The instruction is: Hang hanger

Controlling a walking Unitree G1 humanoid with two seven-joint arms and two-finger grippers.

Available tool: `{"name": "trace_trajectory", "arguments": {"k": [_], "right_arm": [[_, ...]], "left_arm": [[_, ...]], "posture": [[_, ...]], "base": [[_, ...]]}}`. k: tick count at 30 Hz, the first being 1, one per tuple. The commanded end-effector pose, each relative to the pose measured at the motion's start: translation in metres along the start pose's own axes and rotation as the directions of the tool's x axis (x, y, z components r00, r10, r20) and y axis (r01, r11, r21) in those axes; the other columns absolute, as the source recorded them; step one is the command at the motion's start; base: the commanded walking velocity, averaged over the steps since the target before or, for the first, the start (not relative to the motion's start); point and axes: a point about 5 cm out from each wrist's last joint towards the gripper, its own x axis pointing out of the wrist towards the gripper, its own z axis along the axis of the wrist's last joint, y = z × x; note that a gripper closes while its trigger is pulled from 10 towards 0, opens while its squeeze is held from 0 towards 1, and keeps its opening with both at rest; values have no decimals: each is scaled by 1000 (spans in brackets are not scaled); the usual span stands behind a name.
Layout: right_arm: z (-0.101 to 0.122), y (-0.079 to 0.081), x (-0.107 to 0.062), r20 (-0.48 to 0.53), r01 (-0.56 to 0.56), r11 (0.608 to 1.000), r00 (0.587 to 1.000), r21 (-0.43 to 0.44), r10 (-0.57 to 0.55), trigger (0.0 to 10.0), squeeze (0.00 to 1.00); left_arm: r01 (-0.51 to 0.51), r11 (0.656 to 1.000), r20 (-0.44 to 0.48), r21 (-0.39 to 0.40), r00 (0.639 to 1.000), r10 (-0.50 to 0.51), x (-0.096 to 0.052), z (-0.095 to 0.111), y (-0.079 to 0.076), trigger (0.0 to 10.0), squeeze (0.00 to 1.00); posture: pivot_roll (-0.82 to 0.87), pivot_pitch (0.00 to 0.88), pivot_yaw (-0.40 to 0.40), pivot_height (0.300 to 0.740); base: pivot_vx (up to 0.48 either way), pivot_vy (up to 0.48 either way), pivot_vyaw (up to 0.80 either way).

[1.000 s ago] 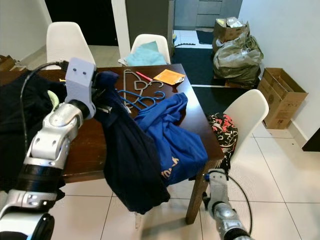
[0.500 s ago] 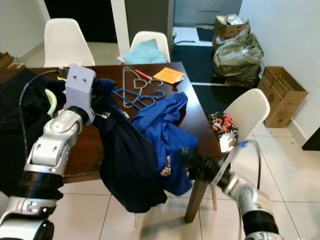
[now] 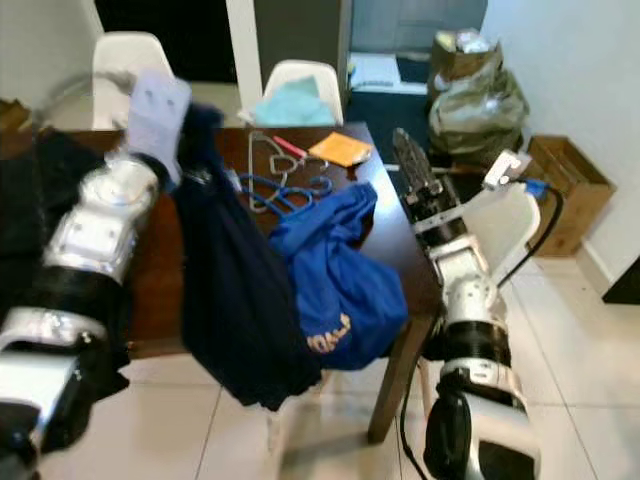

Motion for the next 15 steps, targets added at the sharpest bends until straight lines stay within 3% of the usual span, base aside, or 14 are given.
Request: {"name": "trace_trajectory", "arguments": {"k": [1,2,3,8,9,10,11,14,15], "right_arm": [[1,-10,-4,-8,113,991,993,-76,-114,10000,0],[5,-13,-8,2,182,975,983,-127,-183,10000,0],[8,-15,-12,11,224,961,974,-163,-225,10000,0],[10,-16,-15,17,250,950,968,-185,-251,10000,0],[3,-18,-24,-25,283,922,953,-265,-300,10000,0],[3,-18,-24,-25,283,922,953,-265,-300,10000,0],[-6,-20,-32,-57,300,887,939,-352,-340,10000,0],[-6,-20,-32,-57,300,887,939,-352,-340,10000,0],[-15,-21,-39,-70,317,864,926,-391,-371,10000,0]], "left_arm": [[-6,992,10,129,1000,5,11,3,-2,10000,0],[-3,983,44,181,999,-5,21,18,-5,10000,0],[8,983,74,185,997,-22,27,30,-10,10000,0],[22,986,98,166,994,-39,30,39,-15,10000,0],[152,988,139,14,979,-152,27,48,-39,10000,0],[152,988,139,14,979,-152,27,48,-39,10000,0],[303,942,192,-144,942,-274,22,51,-61,10000,0],[303,942,192,-144,942,-274,22,51,-61,10000,0],[437,876,248,-203,889,-386,13,51,-81,10000,0]], "posture": [[4,43,-14,740],[-10,57,-4,740],[-11,60,-2,740],[-15,65,-1,740],[-22,92,-1,740],[-22,92,-1,740],[-21,101,-5,740],[-21,101,-5,740],[-17,112,-12,740]], "base": [[0,0,0],[0,0,0],[0,0,0],[0,0,0],[0,0,0],[0,0,0],[0,0,0],[0,0,0],[0,0,0]]}}
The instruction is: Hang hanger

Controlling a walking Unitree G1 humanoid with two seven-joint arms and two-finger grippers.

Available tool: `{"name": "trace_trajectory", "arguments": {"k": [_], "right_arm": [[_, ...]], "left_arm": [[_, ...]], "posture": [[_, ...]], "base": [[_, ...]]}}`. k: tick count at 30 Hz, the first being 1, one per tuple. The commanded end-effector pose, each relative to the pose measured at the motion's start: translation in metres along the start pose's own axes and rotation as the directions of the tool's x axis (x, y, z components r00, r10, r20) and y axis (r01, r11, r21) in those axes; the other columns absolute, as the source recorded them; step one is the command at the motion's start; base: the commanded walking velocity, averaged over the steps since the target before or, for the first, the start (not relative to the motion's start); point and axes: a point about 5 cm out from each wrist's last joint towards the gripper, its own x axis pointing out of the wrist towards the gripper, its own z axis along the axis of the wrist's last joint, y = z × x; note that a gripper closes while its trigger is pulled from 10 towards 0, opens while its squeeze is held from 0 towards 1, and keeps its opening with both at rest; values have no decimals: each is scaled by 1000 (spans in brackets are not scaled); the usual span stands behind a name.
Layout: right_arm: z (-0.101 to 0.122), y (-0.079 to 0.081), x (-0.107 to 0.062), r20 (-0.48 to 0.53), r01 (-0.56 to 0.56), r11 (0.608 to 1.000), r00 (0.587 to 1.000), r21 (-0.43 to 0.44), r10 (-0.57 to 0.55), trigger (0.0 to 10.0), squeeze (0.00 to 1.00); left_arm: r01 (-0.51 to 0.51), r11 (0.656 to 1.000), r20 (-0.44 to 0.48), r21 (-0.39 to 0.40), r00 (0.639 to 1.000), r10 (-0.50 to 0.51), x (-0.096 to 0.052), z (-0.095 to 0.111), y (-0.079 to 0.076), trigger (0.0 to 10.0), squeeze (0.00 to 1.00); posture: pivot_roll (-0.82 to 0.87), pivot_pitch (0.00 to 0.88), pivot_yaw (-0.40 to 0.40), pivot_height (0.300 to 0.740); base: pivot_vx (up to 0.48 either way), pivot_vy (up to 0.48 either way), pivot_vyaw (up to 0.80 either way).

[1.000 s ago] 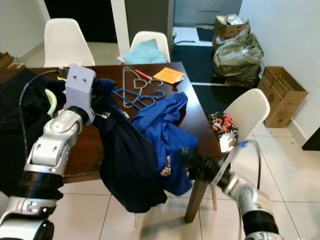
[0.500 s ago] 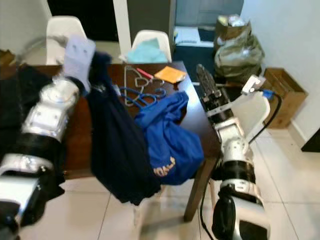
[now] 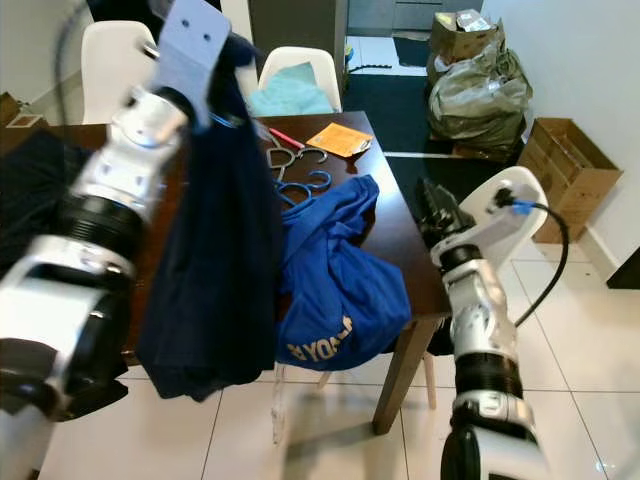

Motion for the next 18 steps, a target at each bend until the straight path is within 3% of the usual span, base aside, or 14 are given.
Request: {"name": "trace_trajectory", "arguments": {"k": [1,4,6,7,8,9,10,11,12,13,14,15,16,18], "right_arm": [[-14,-5,-9,-11,68,996,998,-59,-69,10000,0],[-19,-5,-10,-1,95,994,995,-60,-95,10000,0],[-22,-4,-8,11,124,990,992,-67,-124,10000,0],[-22,-4,-8,11,124,990,992,-67,-124,10000,0],[-23,-2,-7,9,124,990,992,-70,-124,10000,0],[-23,-2,-7,9,124,990,992,-70,-124,10000,0],[-23,1,-6,7,120,989,993,-81,-119,10000,0],[-23,1,-6,7,120,989,993,-81,-119,10000,0],[-23,4,-5,3,109,989,994,-95,-109,10000,0],[-23,4,-5,3,109,989,994,-95,-109,10000,0],[-23,6,-6,-1,104,989,994,-107,-105,10000,0],[-23,6,-6,-1,104,989,994,-107,-105,10000,0],[-24,7,-8,-3,104,988,995,-116,-105,10000,0],[-24,7,-8,-3,104,988,995,-116,-105,10000,0]], "left_arm": [[186,982,61,-28,981,-184,-4,-5,-25,10000,0],[253,966,23,50,967,-254,-9,-17,-35,10000,0],[320,916,-87,242,948,-308,-15,-38,-41,10000,0],[320,916,-87,242,948,-308,-15,-38,-41,10000,0],[316,891,-144,326,948,-284,-16,-46,-39,10000,0],[316,891,-144,326,948,-284,-16,-46,-39,10000,0],[305,855,-229,420,947,-225,-18,-58,-33,10000,0],[305,855,-229,420,947,-225,-18,-58,-33,10000,0],[282,826,-301,489,943,-143,-22,-70,-24,10000,0],[282,826,-301,489,943,-143,-22,-70,-24,10000,0],[233,810,-365,539,931,-24,-28,-82,-9,10000,0],[233,810,-365,539,931,-24,-28,-82,-9,10000,0],[187,807,-392,560,918,59,-33,-89,3,10000,0],[187,807,-392,560,918,59,-33,-89,3,10000,0]], "posture": [[-13,130,-22,740],[-14,136,-25,740],[-17,141,-26,740],[-17,141,-26,740],[-19,142,-27,740],[-19,142,-27,740],[-23,144,-23,740],[-23,144,-23,740],[-29,150,-22,740],[-29,150,-22,740],[-33,153,-23,740],[-33,153,-23,740],[-29,158,-29,740],[-29,158,-29,740]], "base": [[0,0,0],[0,0,0],[0,0,0],[0,0,0],[0,0,0],[0,0,0],[0,0,0],[0,0,0],[0,0,0],[0,0,0],[0,0,0],[0,0,0],[0,0,0],[0,0,0]]}}
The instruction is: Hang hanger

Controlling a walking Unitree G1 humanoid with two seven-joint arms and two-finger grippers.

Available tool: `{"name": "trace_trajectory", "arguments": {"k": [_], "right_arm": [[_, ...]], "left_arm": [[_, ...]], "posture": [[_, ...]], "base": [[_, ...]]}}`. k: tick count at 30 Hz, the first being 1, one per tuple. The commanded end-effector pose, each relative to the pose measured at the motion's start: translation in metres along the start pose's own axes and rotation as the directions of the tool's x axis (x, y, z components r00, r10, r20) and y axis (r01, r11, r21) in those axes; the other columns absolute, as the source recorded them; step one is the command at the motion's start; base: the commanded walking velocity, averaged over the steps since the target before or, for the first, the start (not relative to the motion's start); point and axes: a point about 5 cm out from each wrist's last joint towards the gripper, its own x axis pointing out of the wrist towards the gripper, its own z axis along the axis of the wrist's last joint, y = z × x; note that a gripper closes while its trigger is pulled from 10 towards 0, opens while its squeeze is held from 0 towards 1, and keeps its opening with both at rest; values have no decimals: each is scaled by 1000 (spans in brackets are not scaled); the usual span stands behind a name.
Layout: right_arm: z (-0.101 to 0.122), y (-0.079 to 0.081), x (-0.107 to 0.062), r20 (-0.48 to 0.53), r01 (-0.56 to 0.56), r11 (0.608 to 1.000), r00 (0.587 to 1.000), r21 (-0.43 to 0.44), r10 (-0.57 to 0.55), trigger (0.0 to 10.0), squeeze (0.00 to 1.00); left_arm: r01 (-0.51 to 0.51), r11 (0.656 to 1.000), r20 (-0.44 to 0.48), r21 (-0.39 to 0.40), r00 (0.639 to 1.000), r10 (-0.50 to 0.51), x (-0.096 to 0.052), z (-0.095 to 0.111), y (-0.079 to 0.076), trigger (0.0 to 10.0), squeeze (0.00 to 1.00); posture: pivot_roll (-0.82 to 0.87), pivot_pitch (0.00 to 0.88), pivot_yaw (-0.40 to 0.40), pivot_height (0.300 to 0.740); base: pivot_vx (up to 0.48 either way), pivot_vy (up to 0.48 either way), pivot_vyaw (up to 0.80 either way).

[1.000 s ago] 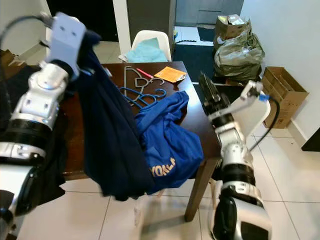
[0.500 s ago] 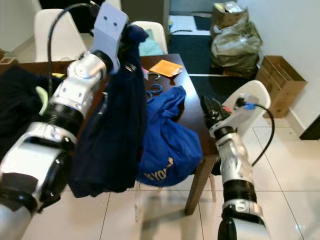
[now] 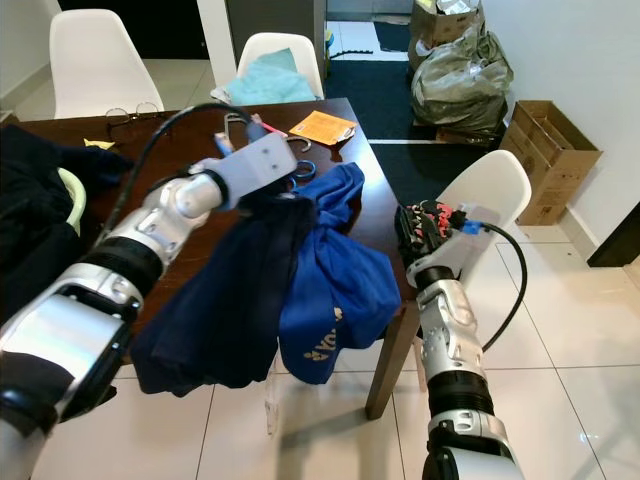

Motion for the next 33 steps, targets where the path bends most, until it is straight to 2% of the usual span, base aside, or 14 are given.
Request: {"name": "trace_trajectory", "arguments": {"k": [1,6,7,9,14,15,24,25,26,27,28,29,31,33], "right_arm": [[-6,0,-5,-22,12,1000,1000,-13,-12,10000,0],[-8,0,-6,-19,30,1000,999,-4,-30,10000,0],[-8,-1,-6,-13,41,999,999,5,-41,10000,0],[-8,-1,-6,-8,47,999,999,9,-47,10000,0],[-9,1,-6,-11,40,999,999,10,-40,10000,0],[-10,1,-6,-23,35,999,999,11,-35,10000,0],[-18,0,-8,-73,34,999,997,1,-34,10000,0],[-19,0,-9,-80,37,999,996,-3,-37,10000,0],[-19,0,-9,-80,37,999,996,-3,-37,10000,0],[-20,2,-9,-81,31,999,996,-12,-32,10000,0],[-20,2,-9,-81,31,999,996,-12,-32,10000,0],[-22,4,-11,-81,22,1000,996,-19,-24,10000,0],[-23,7,-12,-81,10,1000,997,-24,-12,10000,0],[-27,10,-14,-87,-8,999,996,-32,5,10000,0]], "left_arm": [[-25,1000,-47,0,999,25,-2,-10,5,10000,0],[69,975,52,-212,997,-59,-2,-1,-4,10000,0],[96,950,94,-298,993,-71,-1,4,-7,10000,961],[116,932,126,-343,989,-76,0,9,-7,10000,1000],[76,945,118,-318,992,-40,2,12,0,10000,1000],[57,956,100,-287,995,-29,2,11,3,10000,0],[106,932,80,-345,993,-83,4,13,3,10000,0],[82,861,102,-503,994,-35,6,19,8,10000,0],[82,861,102,-503,994,-35,6,19,8,10000,0],[50,772,126,-634,991,39,6,26,13,10000,0],[50,772,126,-634,991,39,6,26,13,10000,0],[-12,724,131,-689,981,140,2,29,21,10000,0],[-75,699,117,-711,968,223,-3,28,28,10000,0],[-193,724,35,-663,957,288,-11,14,34,10000,0]], "posture": [[-26,159,-31,740],[-23,159,-34,740],[-23,158,-34,740],[-25,158,-33,740],[-25,158,-33,740],[-21,149,-35,740],[-9,126,-35,740],[-6,115,-29,740],[-6,115,-29,740],[-8,106,-22,740],[-8,106,-22,740],[-9,99,-22,740],[-9,99,-22,740],[-3,83,-21,740]], "base": [[0,0,0],[0,0,0],[0,0,0],[0,0,0],[0,0,0],[0,0,0],[0,0,0],[0,0,0],[0,0,0],[0,0,0],[0,0,0],[0,0,0],[0,0,0],[0,0,0]]}}
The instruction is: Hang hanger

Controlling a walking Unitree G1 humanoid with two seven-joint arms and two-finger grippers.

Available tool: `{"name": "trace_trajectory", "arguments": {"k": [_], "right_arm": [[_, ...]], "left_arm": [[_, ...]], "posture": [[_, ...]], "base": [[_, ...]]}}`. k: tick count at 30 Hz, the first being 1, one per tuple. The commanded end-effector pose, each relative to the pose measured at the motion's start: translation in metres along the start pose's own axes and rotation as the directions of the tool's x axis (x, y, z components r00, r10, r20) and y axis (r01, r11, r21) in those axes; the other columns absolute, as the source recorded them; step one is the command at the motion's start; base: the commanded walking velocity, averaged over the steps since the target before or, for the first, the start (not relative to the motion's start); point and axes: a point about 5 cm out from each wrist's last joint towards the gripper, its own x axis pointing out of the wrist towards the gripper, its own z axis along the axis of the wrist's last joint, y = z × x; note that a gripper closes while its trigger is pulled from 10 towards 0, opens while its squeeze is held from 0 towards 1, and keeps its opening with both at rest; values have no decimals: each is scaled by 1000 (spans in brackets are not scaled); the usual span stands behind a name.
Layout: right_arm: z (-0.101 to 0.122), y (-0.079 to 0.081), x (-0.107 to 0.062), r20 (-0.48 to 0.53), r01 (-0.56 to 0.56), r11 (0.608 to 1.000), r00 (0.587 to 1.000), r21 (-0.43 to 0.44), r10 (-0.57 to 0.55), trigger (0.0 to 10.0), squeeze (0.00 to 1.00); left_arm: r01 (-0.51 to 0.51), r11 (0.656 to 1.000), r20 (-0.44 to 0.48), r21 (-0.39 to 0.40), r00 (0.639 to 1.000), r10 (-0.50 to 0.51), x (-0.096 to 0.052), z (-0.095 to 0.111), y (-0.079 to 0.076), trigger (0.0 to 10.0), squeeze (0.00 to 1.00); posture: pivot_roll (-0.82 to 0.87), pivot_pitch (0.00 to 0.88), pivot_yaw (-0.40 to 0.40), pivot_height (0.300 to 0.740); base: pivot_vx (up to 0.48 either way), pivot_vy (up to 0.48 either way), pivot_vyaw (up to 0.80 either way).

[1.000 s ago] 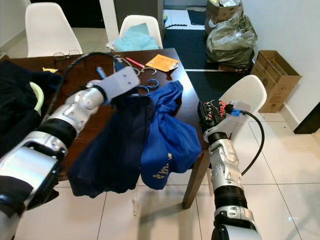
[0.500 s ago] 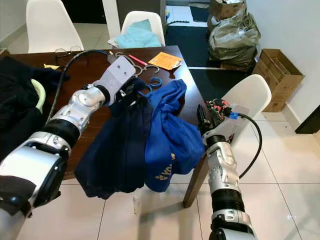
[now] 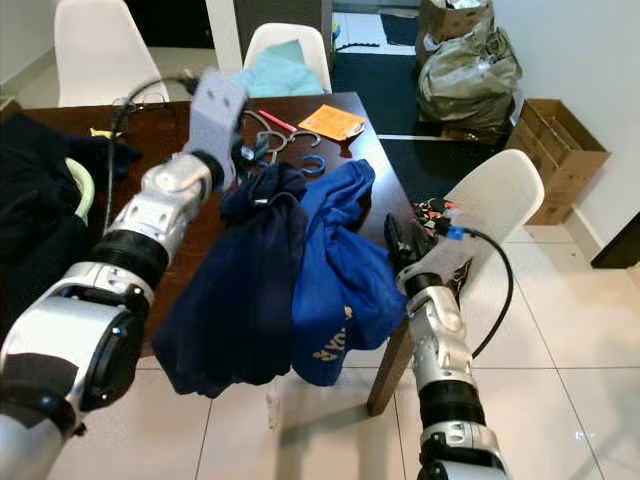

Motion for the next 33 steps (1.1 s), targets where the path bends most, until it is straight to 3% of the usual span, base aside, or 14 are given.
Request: {"name": "trace_trajectory", "arguments": {"k": [1,2,4,5,7,8,9,12,13,15,18,25,29,33], "right_arm": [[-3,1,-3,-8,-13,1000,1000,-19,13,10000,0],[-6,4,-4,-15,-24,999,1000,-23,24,10000,0],[-6,4,-4,-15,-24,999,1000,-23,24,10000,0],[-9,5,-5,-21,-30,999,999,-18,29,10000,0],[-9,5,-5,-21,-30,999,999,-18,29,10000,0],[-11,7,-4,-30,-37,999,999,-15,37,10000,0],[-12,9,-3,-39,-52,998,998,-19,51,10000,0],[-13,12,-1,-53,-83,996,995,-31,81,10000,0],[-13,12,-1,-53,-83,996,995,-31,81,10000,0],[-11,17,1,-49,-109,993,993,-48,106,10000,0],[-8,20,2,-30,-123,991,992,-50,121,10000,0],[-8,20,2,-30,-123,991,992,-50,121,10000,0],[10,34,8,54,-180,980,981,-89,186,10000,0],[13,36,9,65,-187,977,979,-99,194,10000,0]], "left_arm": [[-76,997,-40,23,996,77,-6,-9,11,10000,0],[-183,976,-66,118,979,192,-17,-20,32,10000,0],[-183,976,-66,118,979,192,-17,-20,32,10000,0],[-280,946,-126,163,945,302,-32,-37,57,10000,0],[-280,946,-126,163,945,302,-32,-37,57,10000,0],[-356,909,-155,216,907,392,-48,-50,78,10000,0],[-427,881,-171,203,871,461,-61,-56,92,10000,0],[-490,848,-149,203,840,522,-75,-55,104,10000,0],[-490,848,-149,203,840,522,-75,-55,104,10000,0],[-485,868,-124,104,860,496,-80,-50,94,10000,0],[-464,880,-94,97,876,472,-82,-44,86,10000,0],[-464,880,-94,97,876,472,-82,-44,86,10000,0],[-398,911,-87,105,909,407,-83,-37,59,10000,0],[-392,915,-94,98,912,400,-83,-37,54,10000,0]], "posture": [[-3,83,-21,740],[7,73,-28,740],[7,73,-28,740],[11,70,-34,740],[11,70,-34,740],[19,71,-42,740],[23,71,-45,740],[23,71,-47,740],[23,71,-47,740],[18,76,-50,740],[19,77,-48,740],[19,77,-48,740],[5,76,-38,740],[4,77,-38,740]], "base": [[0,0,0],[0,0,0],[0,0,0],[0,0,0],[0,0,0],[0,0,0],[0,0,0],[0,0,0],[0,0,0],[0,0,0],[0,0,0],[0,0,0],[0,0,0],[0,0,0]]}}
